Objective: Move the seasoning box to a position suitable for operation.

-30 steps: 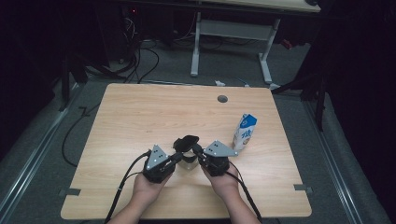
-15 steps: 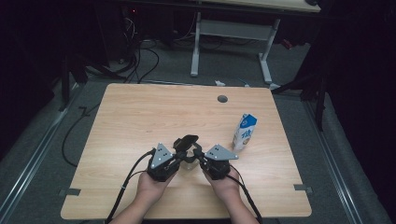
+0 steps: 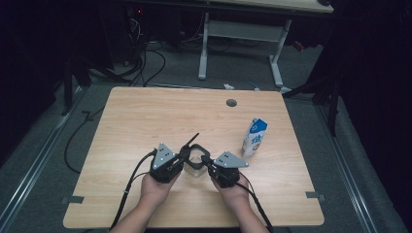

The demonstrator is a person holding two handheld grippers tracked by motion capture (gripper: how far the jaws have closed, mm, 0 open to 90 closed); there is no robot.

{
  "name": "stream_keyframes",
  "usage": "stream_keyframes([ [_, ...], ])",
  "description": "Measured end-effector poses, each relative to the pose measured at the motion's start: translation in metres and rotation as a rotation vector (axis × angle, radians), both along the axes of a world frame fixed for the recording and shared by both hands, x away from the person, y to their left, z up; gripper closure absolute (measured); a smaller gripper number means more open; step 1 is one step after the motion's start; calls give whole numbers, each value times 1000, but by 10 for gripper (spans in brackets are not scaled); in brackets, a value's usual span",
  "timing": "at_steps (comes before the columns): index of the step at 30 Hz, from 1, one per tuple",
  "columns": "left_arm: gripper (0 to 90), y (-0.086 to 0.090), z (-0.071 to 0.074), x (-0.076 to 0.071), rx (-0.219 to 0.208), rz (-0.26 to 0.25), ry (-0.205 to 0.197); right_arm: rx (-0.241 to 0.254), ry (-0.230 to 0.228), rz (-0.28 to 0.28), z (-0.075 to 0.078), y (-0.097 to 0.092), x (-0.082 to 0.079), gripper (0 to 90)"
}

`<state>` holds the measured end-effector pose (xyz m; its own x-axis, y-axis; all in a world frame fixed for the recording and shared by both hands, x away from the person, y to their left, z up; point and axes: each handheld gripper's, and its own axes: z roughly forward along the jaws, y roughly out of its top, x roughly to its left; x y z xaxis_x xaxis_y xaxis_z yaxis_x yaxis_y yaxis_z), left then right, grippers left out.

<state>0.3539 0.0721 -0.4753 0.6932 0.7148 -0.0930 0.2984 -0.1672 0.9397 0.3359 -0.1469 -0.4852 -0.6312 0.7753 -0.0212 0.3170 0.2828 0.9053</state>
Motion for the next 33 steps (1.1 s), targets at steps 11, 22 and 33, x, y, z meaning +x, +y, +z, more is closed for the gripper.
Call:
stream_keyframes([
  [11,858,6,0,8,-16,37,6,1,-5,2,-1,-1,0,899],
  [22,873,10,-1,14,-13,73,11,3,-8,8,-1,-2,0,900],
  [33,857,11,-3,14,-12,67,17,1,-9,9,-1,-2,0,900],
])
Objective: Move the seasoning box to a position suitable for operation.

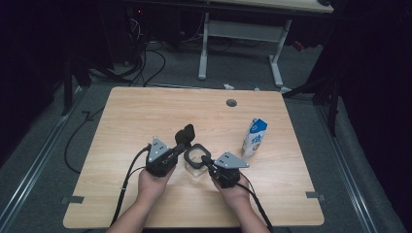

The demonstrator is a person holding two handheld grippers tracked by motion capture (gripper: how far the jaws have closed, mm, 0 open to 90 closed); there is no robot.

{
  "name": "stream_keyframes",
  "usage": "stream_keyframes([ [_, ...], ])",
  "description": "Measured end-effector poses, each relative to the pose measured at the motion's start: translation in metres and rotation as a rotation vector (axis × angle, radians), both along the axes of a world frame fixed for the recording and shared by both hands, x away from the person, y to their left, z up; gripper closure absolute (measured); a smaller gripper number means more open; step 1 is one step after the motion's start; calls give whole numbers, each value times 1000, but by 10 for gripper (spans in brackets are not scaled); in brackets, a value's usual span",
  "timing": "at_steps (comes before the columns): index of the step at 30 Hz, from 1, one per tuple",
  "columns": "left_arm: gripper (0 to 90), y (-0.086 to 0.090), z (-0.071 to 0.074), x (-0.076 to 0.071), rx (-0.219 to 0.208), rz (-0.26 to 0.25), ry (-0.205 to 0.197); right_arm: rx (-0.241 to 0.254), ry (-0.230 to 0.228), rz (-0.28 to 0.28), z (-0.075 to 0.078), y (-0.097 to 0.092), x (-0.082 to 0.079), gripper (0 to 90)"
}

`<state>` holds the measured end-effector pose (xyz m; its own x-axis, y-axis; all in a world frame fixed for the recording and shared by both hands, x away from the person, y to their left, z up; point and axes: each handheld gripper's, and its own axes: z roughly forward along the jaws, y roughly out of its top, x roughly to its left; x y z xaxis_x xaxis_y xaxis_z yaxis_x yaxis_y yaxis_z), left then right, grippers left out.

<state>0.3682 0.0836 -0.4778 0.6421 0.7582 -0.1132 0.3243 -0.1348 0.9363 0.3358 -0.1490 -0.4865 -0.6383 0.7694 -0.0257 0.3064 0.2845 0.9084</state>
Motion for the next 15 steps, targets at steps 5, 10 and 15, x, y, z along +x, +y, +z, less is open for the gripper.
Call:
stream_keyframes([
  [5,819,5,3,-9,11,-35,-27,-1,0,-7,1,0,0,870],
  [10,706,28,-11,-17,64,-53,-5,22,-17,-26,5,-12,-7,842],
  [15,562,51,-31,-21,118,-56,69,23,-27,-67,0,-31,-20,796],
])
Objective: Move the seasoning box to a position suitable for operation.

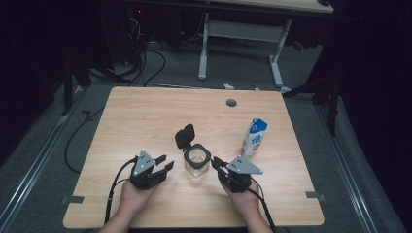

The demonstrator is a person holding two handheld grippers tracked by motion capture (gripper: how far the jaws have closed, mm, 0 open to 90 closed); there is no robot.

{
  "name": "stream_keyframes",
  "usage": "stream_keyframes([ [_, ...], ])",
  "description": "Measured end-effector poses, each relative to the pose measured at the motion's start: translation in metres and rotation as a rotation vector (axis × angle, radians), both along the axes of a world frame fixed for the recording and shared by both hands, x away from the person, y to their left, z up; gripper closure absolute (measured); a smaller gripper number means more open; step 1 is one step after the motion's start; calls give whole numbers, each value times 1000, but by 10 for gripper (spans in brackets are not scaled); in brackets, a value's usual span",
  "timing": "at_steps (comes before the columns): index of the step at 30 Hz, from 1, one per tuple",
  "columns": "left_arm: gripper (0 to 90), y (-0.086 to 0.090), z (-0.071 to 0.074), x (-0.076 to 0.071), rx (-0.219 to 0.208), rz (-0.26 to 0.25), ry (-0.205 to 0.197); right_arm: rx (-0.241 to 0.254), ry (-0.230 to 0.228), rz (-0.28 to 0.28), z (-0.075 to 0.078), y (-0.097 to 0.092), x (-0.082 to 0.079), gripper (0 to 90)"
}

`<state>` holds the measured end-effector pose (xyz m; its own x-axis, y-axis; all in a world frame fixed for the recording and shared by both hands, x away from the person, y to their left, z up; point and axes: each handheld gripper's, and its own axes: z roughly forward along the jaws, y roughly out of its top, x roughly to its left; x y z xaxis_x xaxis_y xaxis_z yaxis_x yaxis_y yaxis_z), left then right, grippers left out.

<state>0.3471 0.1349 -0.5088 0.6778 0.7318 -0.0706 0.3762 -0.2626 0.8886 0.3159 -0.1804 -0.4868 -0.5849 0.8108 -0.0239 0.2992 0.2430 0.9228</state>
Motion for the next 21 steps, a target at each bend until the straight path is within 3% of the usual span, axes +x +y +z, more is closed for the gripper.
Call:
stream_keyframes([
  [1,539,3,-2,0,13,-3,18,0,-4,-15,-3,-5,-3,796],
  [3,525,6,-5,0,44,10,4,-14,21,-38,-9,-15,-7,773],
  [5,493,7,-7,2,39,17,21,-45,28,-66,-14,-24,-10,755],
  [8,456,8,-6,2,32,26,10,-45,45,-102,-18,-39,-12,735],
  [11,443,10,-7,3,27,27,25,-8,61,-153,-19,-51,-7,720],
  [21,443,22,-9,-4,15,59,18,3,62,-271,-17,-72,6,701],
])
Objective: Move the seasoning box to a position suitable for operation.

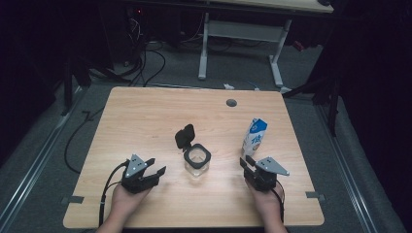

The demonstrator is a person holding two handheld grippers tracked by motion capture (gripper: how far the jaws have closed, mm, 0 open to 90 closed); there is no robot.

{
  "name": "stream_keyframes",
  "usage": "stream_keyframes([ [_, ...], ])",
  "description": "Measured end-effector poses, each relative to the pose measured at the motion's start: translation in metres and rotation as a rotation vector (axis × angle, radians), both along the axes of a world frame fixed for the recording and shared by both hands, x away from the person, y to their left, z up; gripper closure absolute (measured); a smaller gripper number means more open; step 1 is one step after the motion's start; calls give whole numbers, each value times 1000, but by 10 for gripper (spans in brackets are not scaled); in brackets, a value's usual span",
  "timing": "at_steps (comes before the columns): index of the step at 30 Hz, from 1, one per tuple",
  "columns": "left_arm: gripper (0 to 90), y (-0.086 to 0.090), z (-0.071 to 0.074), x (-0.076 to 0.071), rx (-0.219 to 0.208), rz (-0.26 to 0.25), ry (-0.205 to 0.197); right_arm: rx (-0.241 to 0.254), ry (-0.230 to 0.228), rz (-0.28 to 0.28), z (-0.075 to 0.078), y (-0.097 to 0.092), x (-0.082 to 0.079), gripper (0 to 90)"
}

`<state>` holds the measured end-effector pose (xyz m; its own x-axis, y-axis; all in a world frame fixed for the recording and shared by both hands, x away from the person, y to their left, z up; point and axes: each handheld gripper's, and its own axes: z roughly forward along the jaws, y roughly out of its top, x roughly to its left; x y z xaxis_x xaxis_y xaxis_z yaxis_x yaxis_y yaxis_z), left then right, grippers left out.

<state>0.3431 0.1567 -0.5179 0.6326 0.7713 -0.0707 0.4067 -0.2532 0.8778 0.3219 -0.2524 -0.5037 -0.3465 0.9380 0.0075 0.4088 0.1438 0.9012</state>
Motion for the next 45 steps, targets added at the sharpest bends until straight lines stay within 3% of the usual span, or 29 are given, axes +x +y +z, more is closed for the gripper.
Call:
stream_keyframes([
  [14,447,20,0,-9,-26,41,-7,-54,29,-91,-10,-1,22,761],
  [18,447,21,0,-10,-31,42,-7,-54,34,-83,-9,1,25,778],
  [22,447,20,0,-10,-25,42,-12,-71,38,-96,-9,1,27,864],
  [24,447,19,0,-10,-25,39,-14,-66,40,-97,-9,0,27,899],
  [34,447,10,2,-3,-33,20,-20,-79,38,-85,-9,-9,17,900],
  [45,447,-2,-1,12,-24,12,-17,-38,27,-91,-6,-28,-5,900],
])
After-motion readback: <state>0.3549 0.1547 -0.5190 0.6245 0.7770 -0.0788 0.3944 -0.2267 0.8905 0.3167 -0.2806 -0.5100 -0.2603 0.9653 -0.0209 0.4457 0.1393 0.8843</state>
